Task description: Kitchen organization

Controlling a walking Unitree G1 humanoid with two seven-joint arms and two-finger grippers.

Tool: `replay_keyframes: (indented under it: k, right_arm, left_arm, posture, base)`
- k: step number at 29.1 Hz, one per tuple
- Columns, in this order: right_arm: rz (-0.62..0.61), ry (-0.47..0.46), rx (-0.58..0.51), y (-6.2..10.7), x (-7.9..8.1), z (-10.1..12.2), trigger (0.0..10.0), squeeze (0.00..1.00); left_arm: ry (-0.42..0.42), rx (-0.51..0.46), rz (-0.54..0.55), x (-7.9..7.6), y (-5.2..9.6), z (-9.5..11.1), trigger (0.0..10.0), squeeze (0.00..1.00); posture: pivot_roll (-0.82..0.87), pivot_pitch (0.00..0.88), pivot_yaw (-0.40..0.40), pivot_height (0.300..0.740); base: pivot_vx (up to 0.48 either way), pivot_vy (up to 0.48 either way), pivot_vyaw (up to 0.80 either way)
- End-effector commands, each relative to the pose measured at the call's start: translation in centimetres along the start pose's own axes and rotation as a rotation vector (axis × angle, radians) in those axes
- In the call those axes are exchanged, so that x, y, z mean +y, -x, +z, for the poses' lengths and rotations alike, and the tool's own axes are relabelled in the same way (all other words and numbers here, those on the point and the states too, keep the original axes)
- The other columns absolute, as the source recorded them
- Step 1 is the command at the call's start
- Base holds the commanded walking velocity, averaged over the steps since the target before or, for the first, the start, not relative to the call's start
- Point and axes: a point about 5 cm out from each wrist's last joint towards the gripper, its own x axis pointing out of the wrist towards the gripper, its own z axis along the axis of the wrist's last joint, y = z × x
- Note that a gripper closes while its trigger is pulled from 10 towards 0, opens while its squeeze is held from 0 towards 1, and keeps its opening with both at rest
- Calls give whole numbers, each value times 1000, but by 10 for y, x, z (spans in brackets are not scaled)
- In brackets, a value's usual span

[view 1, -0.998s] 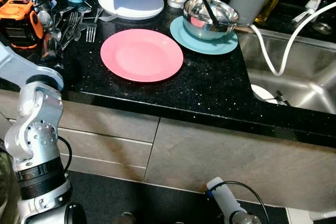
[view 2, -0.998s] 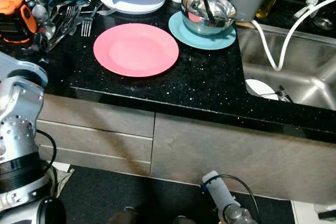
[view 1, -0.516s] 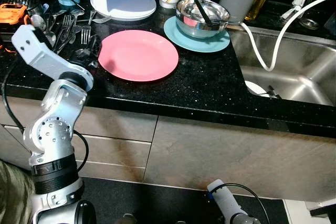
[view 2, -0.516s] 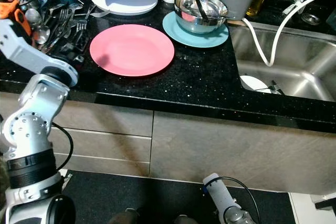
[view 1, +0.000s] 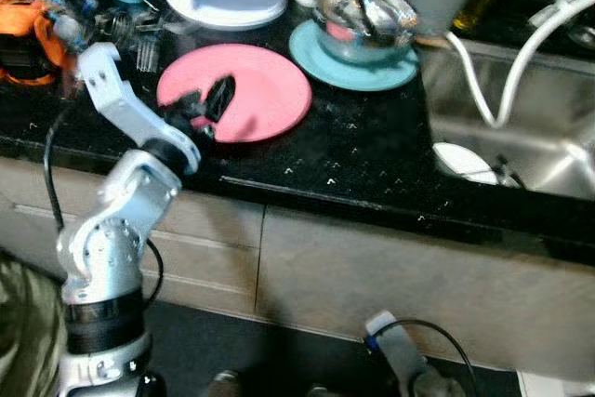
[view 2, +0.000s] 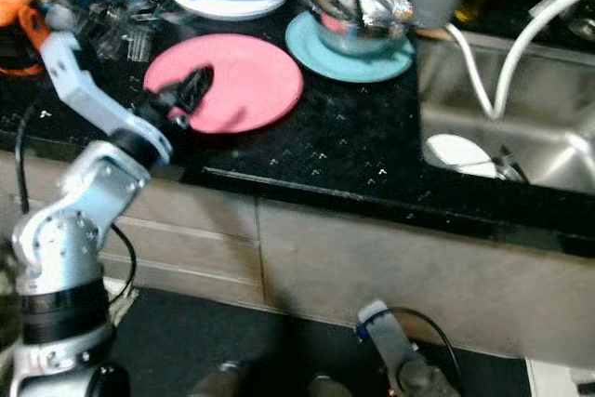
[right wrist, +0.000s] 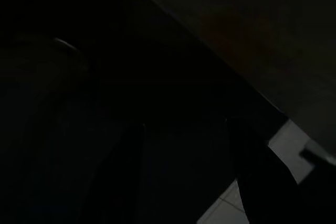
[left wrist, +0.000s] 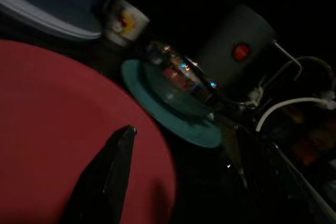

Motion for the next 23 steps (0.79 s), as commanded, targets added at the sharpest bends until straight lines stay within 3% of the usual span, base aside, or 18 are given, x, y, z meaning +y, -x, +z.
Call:
replay_keyframes:
  k: [1, 9, 14, 19, 23]
  right_arm:
    - [11, -15, 28, 1, 5, -9, 10000, 0]
    - [12, -15, 26, 1, 5, -8, 10000, 0]
    - [2, -19, 27, 1, 4, -8, 10000, 0]
    - [0, -16, 29, 1, 4, -8, 10000, 0]
    - [-4, -13, 31, 1, 4, -8, 10000, 0]
  left_arm:
    - [-3, 11, 12, 3, 5, -2, 10000, 0]
    - [-15, -41, 128, 19, 16, 4, 10000, 0]
    - [-16, -204, 327, 36, 24, 35, 10000, 0]
    - [-26, -282, 417, 42, 29, 57, 10000, 0]
    - [5, -244, 478, 52, 34, 49, 10000, 0]
  posture:
    - [59, 166, -60, 740]
    - [68, 164, -60, 740]
    - [70, 165, -62, 740]
    - [72, 166, -62, 740]
    - [74, 166, -62, 740]
  base:
    - [0, 0, 0]
    - [0, 0, 0]
    - [0, 0, 0]
    - [0, 0, 0]
    - [0, 0, 0]
